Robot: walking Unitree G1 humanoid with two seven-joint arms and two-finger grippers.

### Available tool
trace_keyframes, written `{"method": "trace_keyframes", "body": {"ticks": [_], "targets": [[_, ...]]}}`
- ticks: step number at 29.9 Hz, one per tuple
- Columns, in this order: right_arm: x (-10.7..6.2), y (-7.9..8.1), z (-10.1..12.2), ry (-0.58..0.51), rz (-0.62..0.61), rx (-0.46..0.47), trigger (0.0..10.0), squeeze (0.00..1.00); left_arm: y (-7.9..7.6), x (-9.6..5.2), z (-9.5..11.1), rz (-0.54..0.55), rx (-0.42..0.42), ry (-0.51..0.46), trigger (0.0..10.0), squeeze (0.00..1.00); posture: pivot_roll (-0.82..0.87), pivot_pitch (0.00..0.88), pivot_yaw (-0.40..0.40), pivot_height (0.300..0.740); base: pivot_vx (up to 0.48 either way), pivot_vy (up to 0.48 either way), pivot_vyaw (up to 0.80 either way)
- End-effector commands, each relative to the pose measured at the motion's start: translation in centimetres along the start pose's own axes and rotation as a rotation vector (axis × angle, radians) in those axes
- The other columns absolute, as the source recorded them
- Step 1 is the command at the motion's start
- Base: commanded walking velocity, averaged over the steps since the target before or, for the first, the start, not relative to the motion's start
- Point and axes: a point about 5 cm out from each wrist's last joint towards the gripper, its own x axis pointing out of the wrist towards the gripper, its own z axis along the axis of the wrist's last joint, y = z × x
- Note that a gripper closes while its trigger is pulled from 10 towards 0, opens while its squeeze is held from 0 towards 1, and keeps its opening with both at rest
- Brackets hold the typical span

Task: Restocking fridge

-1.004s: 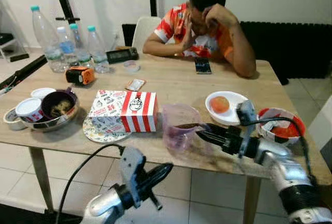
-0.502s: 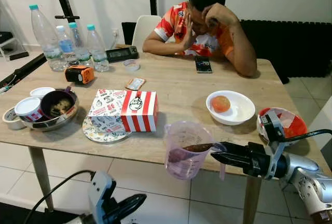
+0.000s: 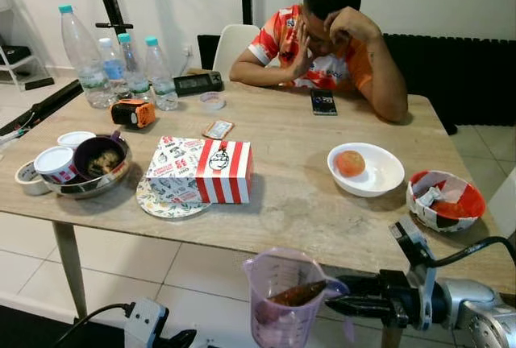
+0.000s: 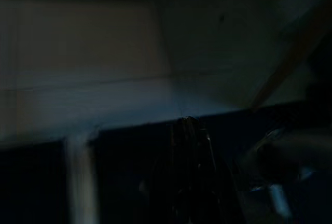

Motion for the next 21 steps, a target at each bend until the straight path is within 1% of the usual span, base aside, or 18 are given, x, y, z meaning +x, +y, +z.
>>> {"method": "trace_keyframes", "body": {"ticks": [1, 2, 3, 4, 5, 6, 7, 11, 13, 14, 16, 17, 20, 21], "targets": [[-0.1, -0.4, -0.7, 0.02, -0.056, -0.018, 0.0, 0.0, -0.1, 0.2, -0.7, 0.044, 0.011, 0.027, 10.0, 0.0, 0.06, 0.0, -0.015, 0.74, 0.0, 0.0, 0.0], [-0.1, -1.5, -1.4, 0.016, -0.154, -0.037, 0.0, 0.0, 0.7, 0.5, -0.8, 0.113, 0.007, 0.058, 10.0, 0.0, 0.05, 0.0, -0.013, 0.74, 0.0, 0.0, 0.0], [-0.1, -1.5, -1.4, 0.016, -0.154, -0.037, 0.0, 0.0, 0.7, 0.5, -0.8, 0.113, 0.007, 0.058, 10.0, 0.0, 0.05, 0.0, -0.013, 0.74, 0.0, 0.0, 0.0], [-0.3, -2.5, -1.8, 0.0, -0.26, -0.05, 0.0, 0.0, 1.3, 0.8, -1.0, 0.155, -0.009, 0.072, 10.0, 0.0, 0.05, 0.0, -0.013, 0.74, 0.0, 0.0, 0.0], [-0.4, -3.2, -2.2, -0.026, -0.341, -0.045, 0.0, 0.0, 1.7, 1.0, -1.4, 0.183, -0.029, 0.09, 10.0, 0.0, 0.05, 0.0, -0.013, 0.74, 0.0, 0.0, 0.0], [-0.5, -3.7, -2.6, -0.055, -0.402, -0.036, 0.0, 0.0, 1.8, 1.0, -1.9, 0.198, -0.042, 0.111, 10.0, 0.0, 0.05, 0.0, -0.013, 0.74, 0.0, 0.0, 0.0], [-0.6, -3.9, -2.9, -0.072, -0.432, -0.029, 0.0, 0.0, 1.8, 1.1, -2.3, 0.205, -0.044, 0.123, 10.0, 0.0, 0.05, 0.0, -0.013, 0.74, 0.0, 0.0, 0.0], [-0.5, -3.9, -3.4, -0.107, -0.458, -0.018, 0.0, 0.0, 1.6, 1.1, -2.9, 0.211, -0.058, 0.144, 10.0, 0.0, 0.05, 0.0, -0.013, 0.74, 0.0, 0.0, 0.0], [-0.4, -3.6, -4.1, -0.121, -0.459, -0.01, 0.0, 0.0, 1.2, 1.3, -3.4, 0.224, -0.079, 0.171, 10.0, 0.0, 0.05, 0.0, -0.013, 0.74, 0.0, 0.0, 0.0], [-0.4, -3.6, -4.1, -0.121, -0.459, -0.01, 0.0, 0.0, 1.2, 1.3, -3.4, 0.224, -0.079, 0.171, 10.0, 0.0, 0.05, 0.0, -0.013, 0.74, 0.0, 0.0, 0.0], [-0.2, -3.3, -5.1, -0.118, -0.456, -0.004, 0.0, 0.0, 0.5, 1.7, -4.1, 0.24, -0.088, 0.212, 10.0, 0.0, 0.05, 0.0, -0.013, 0.74, 0.0, 0.0, 0.0], [-0.2, -3.3, -5.1, -0.118, -0.456, -0.004, 0.0, 0.0, 0.5, 1.7, -4.1, 0.24, -0.088, 0.212, 10.0, 0.0, 0.05, 0.0, -0.013, 0.74, 0.0, 0.0, 0.0], [-0.1, -3.0, -6.4, -0.104, -0.458, -0.009, 0.0, 0.0, -0.1, 2.2, -4.4, 0.254, -0.088, 0.238, 10.0, 0.0, 0.05, 0.0, -0.009, 0.74, 0.0, 0.0, 0.0], [-0.1, -3.0, -6.4, -0.104, -0.458, -0.009, 0.0, 0.0, -0.1, 2.2, -4.4, 0.254, -0.088, 0.238, 10.0, 0.0, 0.05, 0.0, -0.009, 0.74, 0.0, 0.0, 0.0]]}}
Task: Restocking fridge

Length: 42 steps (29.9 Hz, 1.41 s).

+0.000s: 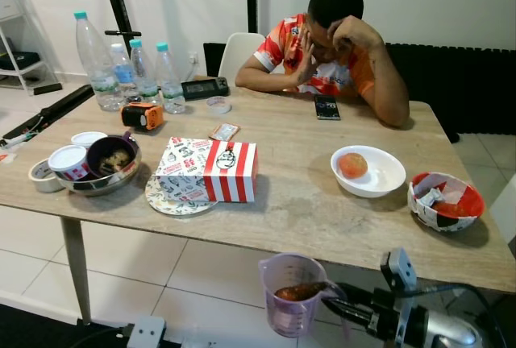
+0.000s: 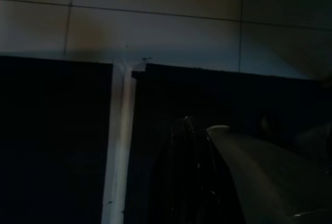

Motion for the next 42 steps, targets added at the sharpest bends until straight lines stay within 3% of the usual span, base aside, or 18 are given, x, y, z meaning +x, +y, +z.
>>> {"method": "trace_keyframes", "body": {"ticks": [1, 5, 9, 18, 26, 28, 31, 42], "targets": [[-0.6, -0.7, -0.6, 0.008, -0.082, 0.002, 0.0, 0.0, -0.2, 0.1, 0.0, 0.013, -0.003, -0.001, 10.0, 0.0, 0.05, 0.0, -0.006, 0.74, 0.0, 0.0, 0.0], [-0.3, -0.8, -0.4, -0.032, -0.087, 0.009, 0.0, 0.0, 0.7, 0.0, 0.4, 0.051, -0.045, -0.023, 10.0, 0.0, 0.05, 0.0, -0.003, 0.74, 0.0, 0.0, 0.0], [-0.3, -0.4, -1.0, 0.033, -0.017, 0.031, 0.0, 0.0, 1.4, -0.2, 0.5, 0.057, -0.052, -0.029, 10.0, 0.0, 0.05, 0.0, -0.003, 0.74, 0.0, 0.0, 0.0], [-1.5, 0.6, -3.3, 0.191, 0.103, 0.076, 0.0, 0.0, 1.1, -0.2, -0.1, 0.059, -0.045, -0.003, 10.0, 0.0, 0.05, 0.0, 0.0, 0.74, 0.0, 0.0, 0.0], [-2.7, 0.2, -4.4, 0.235, 0.087, 0.095, 0.0, 0.0, 1.0, 0.0, 0.4, 0.054, -0.042, -0.024, 10.0, 0.0, 0.05, 0.0, 0.0, 0.74, 0.0, 0.0, 0.0], [-3.1, -0.1, -4.8, 0.248, 0.072, 0.102, 0.0, 0.0, 0.9, 0.0, 0.5, 0.055, -0.044, -0.027, 10.0, 0.0, 0.05, 0.0, -0.004, 0.74, 0.0, 0.0, 0.0], [-3.2, -0.9, -5.9, 0.281, -0.05, 0.099, 0.0, 0.0, 0.9, 0.2, 0.6, 0.077, -0.059, -0.024, 10.0, 0.0, 0.05, 0.0, -0.008, 0.74, 0.0, 0.0, 0.0], [-2.2, -1.2, -8.9, 0.311, -0.308, 0.168, 0.0, 0.0, 0.7, 0.2, -0.1, 0.121, -0.091, 0.016, 10.0, 0.0, 0.05, 0.0, -0.018, 0.74, 0.0, 0.0, 0.0]]}}
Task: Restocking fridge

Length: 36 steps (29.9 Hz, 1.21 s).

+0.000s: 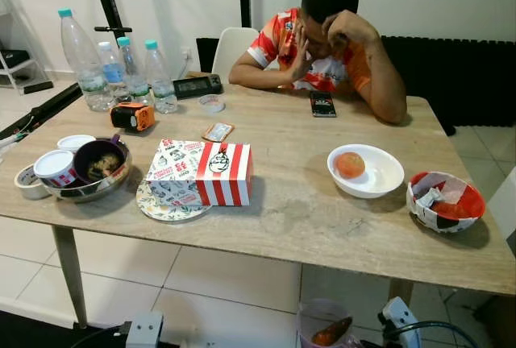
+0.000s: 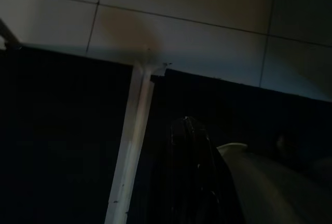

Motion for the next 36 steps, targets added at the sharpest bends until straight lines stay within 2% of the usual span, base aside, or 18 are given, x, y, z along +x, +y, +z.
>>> {"method": "trace_keyframes", "body": {"ticks": [1, 6, 11, 14, 15, 18, 21, 22, 23, 24, 25, 36], "targets": [[0.1, -0.3, 0.0, -0.036, -0.061, 0.017, 0.0, 0.0, -0.5, -0.1, -0.8, 0.001, -0.011, 0.037, 10.0, 0.0, 0.05, 0.0, -0.021, 0.74, 0.0, 0.0, 0.0], [0.1, -0.7, -0.4, -0.074, -0.174, 0.06, 0.0, 0.0, -0.8, 0.0, -1.0, 0.009, 0.01, 0.056, 10.0, 0.0, 0.05, 0.0, -0.023, 0.74, 0.0, 0.0, 0.0], [0.1, -0.9, -0.8, -0.081, -0.236, 0.095, 0.0, 0.0, -0.8, 0.0, -1.2, 0.012, 0.02, 0.07, 10.0, 0.0, 0.05, 0.0, -0.025, 0.74, 0.0, 0.0, 0.0], [-0.4, -1.9, -1.6, -0.088, -0.414, 0.192, 0.0, 0.0, -1.0, 0.1, -1.2, 0.032, 0.011, 0.082, 10.0, 0.0, 0.07, 0.0, -0.035, 0.74, 0.0, 0.0, 0.0], [-0.4, -1.9, -1.6, -0.088, -0.414, 0.192, 0.0, 0.0, -1.0, 0.1, -1.2, 0.032, 0.011, 0.082, 10.0, 0.0, 0.07, 0.0, -0.035, 0.74, 0.0, 0.0, 0.0], [-0.8, -2.7, -2.0, -0.087, -0.572, 0.267, 0.0, 0.0, -1.3, 0.5, -0.5, 0.033, 0.005, 0.072, 10.0, 0.0, 0.06, 0.0, -0.028, 0.74, 0.0, 0.0, 0.0], [-1.0, -2.9, -2.2, -0.087, -0.624, 0.301, 0.0, 0.0, -1.5, 0.6, -0.2, 0.026, 0.019, 0.068, 10.0, 0.0, 0.06, 0.0, -0.032, 0.74, 0.0, 0.0, 0.0], [-1.2, -3.1, -2.4, -0.086, -0.667, 0.328, 1.8, 0.0, -1.7, 0.8, 0.1, 0.019, 0.038, 0.064, 10.0, 0.0, 0.06, 0.0, -0.032, 0.74, 0.0, 0.0, 0.0], [-1.3, -3.1, -2.7, -0.083, -0.701, 0.375, 7.5, 0.0, -1.9, 0.9, 0.3, 0.021, 0.047, 0.066, 10.0, 0.0, 0.06, 0.0, -0.032, 0.74, 0.0, 0.0, 0.0], [-1.3, -3.1, -2.7, -0.083, -0.701, 0.375, 7.5, 0.0, -1.9, 0.9, 0.3, 0.021, 0.047, 0.066, 10.0, 0.0, 0.06, 0.0, -0.032, 0.74, 0.0, 0.0, 0.0], [-1.4, -3.2, -3.0, -0.076, -0.725, 0.401, 10.0, 0.0, -2.1, 1.0, 0.5, 0.021, 0.054, 0.068, 10.0, 0.0, 0.06, 0.0, -0.036, 0.74, 0.0, 0.0, 0.0], [-0.5, -2.4, -3.6, -0.016, -0.798, 0.455, 10.0, 0.0, -2.3, 1.1, 0.5, 0.008, 0.068, 0.087, 10.0, 0.0, 0.03, 0.0, -0.009, 0.74, 0.0, 0.0, 0.0]]}}
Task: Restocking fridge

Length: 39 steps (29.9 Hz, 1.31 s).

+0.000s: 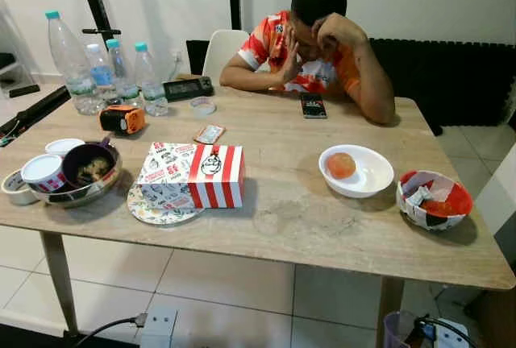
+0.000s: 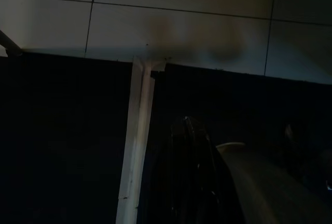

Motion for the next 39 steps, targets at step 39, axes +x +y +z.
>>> {"method": "trace_keyframes", "body": {"ticks": [39], "targets": [[0.1, 0.9, -0.5, -0.002, -0.041, -0.047, 10.0, 0.0, -3.4, 0.9, 4.2, -0.104, -0.044, -0.17, 10.0, 0.0, 0.02, 0.0, -0.009, 0.74, -0.143, 0.0, 0.0]]}}
